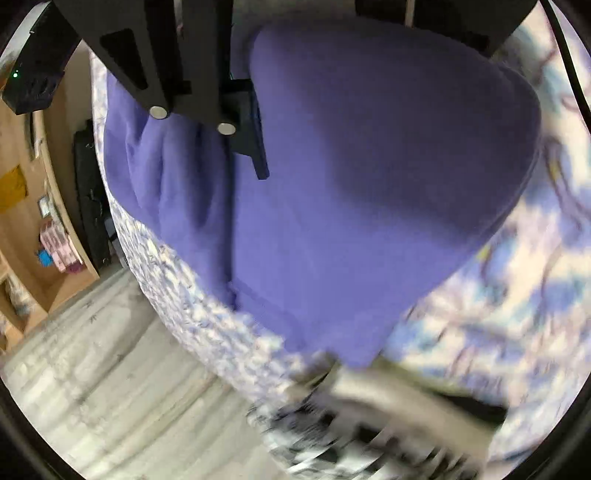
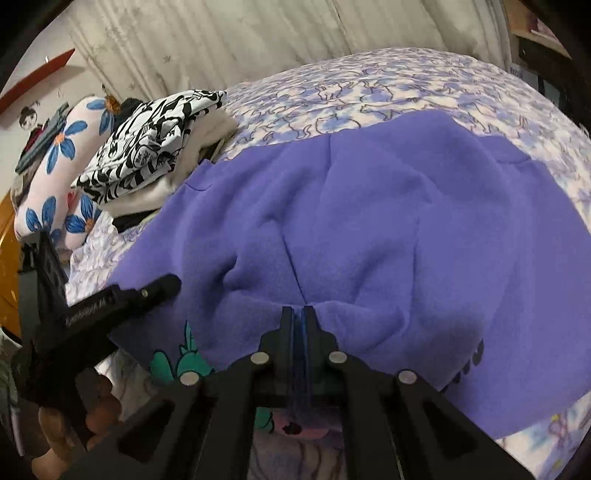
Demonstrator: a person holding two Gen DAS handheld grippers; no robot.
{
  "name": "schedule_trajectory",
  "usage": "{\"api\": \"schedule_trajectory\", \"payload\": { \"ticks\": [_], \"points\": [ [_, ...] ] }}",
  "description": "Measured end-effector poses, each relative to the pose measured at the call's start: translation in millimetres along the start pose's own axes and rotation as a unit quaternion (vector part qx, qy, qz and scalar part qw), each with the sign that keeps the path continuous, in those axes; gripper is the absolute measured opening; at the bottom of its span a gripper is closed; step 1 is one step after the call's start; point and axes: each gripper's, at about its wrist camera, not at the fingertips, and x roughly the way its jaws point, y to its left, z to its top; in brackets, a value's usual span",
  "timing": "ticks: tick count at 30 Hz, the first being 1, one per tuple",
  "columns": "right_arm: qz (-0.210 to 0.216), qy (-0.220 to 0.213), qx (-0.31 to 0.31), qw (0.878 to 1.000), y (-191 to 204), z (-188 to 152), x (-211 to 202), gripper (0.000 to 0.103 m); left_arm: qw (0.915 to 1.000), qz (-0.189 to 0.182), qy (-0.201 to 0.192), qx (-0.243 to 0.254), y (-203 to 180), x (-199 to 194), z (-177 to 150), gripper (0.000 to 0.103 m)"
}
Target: Fold large clothes
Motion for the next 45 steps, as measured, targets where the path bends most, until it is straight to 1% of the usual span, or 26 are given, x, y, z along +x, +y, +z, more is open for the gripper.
{"api": "schedule_trajectory", "payload": {
  "ticks": [1, 3, 4, 5, 7, 9, 11, 13, 14, 16, 18, 19, 20, 21, 22, 24, 27, 30, 32, 35, 38, 39, 41, 42, 44, 45],
  "points": [
    [0.002, -0.001, 0.003, 1.0, -1, 0, 0, 0.003, 0.9993, 0.012, -0.017, 0.031, -18, -7, 0, 0.018],
    [0.007, -0.002, 0.011, 1.0, -3, -1, -1, 0.003, 0.9944, 0.034, -0.041, 0.091, -47, -17, -2, 0.017],
    [0.011, -0.003, 0.017, 1.0, -6, -2, -2, 0.003, 0.9879, 0.045, -0.058, 0.137, -70, -24, -6, 0.017],
    [0.016, -0.004, 0.023, 1.0, -9, -2, -2, 0.003, 0.9827, 0.049, -0.067, 0.166, -87, -28, -7, 0.017],
    [0.035, -0.005, 0.05, 0.998, -19, -3, -4, 0.003, 0.9715, 0.041, -0.081, 0.219, -118, -36, -10, 0.016],
    [0.065, -0.006, 0.089, 0.994, -36, -5, -8, 0.003, 0.9544, 0.034, -0.089, 0.283, -153, -40, -16, 0.016],
    [0.092, -0.004, 0.119, 0.989, -50, -6, -11, 0.003, 0.9398, 0.027, -0.088, 0.329, -180, -41, -23, 0.016],
    [0.12, -0.001, 0.141, 0.983, -65, -9, -14, 0.003, 0.9226, 0.018, -0.083, 0.376, -210, -40, -33, 0.016],
    [0.129, 0.0, 0.148, 0.981, -70, -10, -16, 0.003, 0.9155, 0.012, -0.08, 0.394, -228, -35, -36, 0.016],
    [0.147, 0.0, 0.167, 0.975, -83, -12, -24, 0.003, 0.9025, -0.003, -0.074, 0.424, -249, -37, -50, 0.016],
    [0.159, -0.001, 0.187, 0.969, -96, -17, -35, 0.004, 0.8899, -0.011, -0.066, 0.451, -272, -29, -61, 0.016],
    [0.163, -0.005, 0.201, 0.966, -105, -20, -42, 0.004, 0.879, -0.011, -0.061, 0.473, -288, -22, -71, 0.016],
    [0.162, -0.011, 0.216, 0.963, -115, -25, -53, 0.004, 0.8713, -0.008, -0.054, 0.488, -300, -15, -79, 0.016],
    [0.151, -0.015, 0.227, 0.962, -124, -30, -63, 0.004, 0.8667, -0.005, -0.048, 0.496, -309, -9, -85, 0.017],
    [0.13, -0.017, 0.237, 0.963, -134, -36, -74, 0.004, 0.8594, 0.001, -0.036, 0.51, -320, 3, -94, 0.017],
    [0.089, -0.02, 0.253, 0.963, -153, -46, -92, 0.004, 0.8503, 0.01, -0.014, 0.526, -337, 25, -107, 0.017],
    [0.035, -0.018, 0.28, 0.959, -184, -61, -113, 0.004, 0.8384, 0.02, 0.016, 0.544, -356, 57, -127, 0.017],
    [-0.008, -0.019, 0.302, 0.953, -208, -70, -125, 0.004, 0.8162, 0.041, 0.036, 0.575, -361, 82, -156, 0.018],
    [-0.03, -0.025, 0.318, 0.947, -222, -75, -130, 0.004, 0.7987, 0.056, 0.043, 0.598, -357, 95, -177, 0.019],
    [-0.039, -0.026, 0.333, 0.942, -235, -75, -130, 0.004, 0.7709, 0.071, 0.036, 0.632, -351, 111, -206, 0.02],
    [-0.043, -0.016, 0.336, 0.941, -238, -74, -125, 0.004, 0.7449, 0.087, 0.016, 0.661, -351, 111, -230, 0.021],
    [-0.043, -0.013, 0.336, 0.941, -238, -73, -124, 0.004, 0.7404, 0.087, 0.014, 0.666, -350, 110, -233, 0.021],
    [-0.042, -0.007, 0.333, 0.942, -237, -70, -126, 0.004, 0.7411, 0.082, 0.018, 0.666, -350, 107, -228, 0.023],
    [-0.043, -0.004, 0.33, 0.943, -237, -66, -126, 0.004, 0.7414, 0.077, 0.02, 0.666, -349, 105, -224, 0.028],
    [-0.05, -0.004, 0.321, 0.946, -238, -54, -132, 0.004, 0.7387, 0.063, 0.033, 0.67, -349, 99, -219, 0.04],
    [-0.054, -0.006, 0.316, 0.947, -239, -50, -135, 0.004, 0.7374, 0.057, 0.039, 0.672, -350, 95, -221, 0.054]
  ]
}}
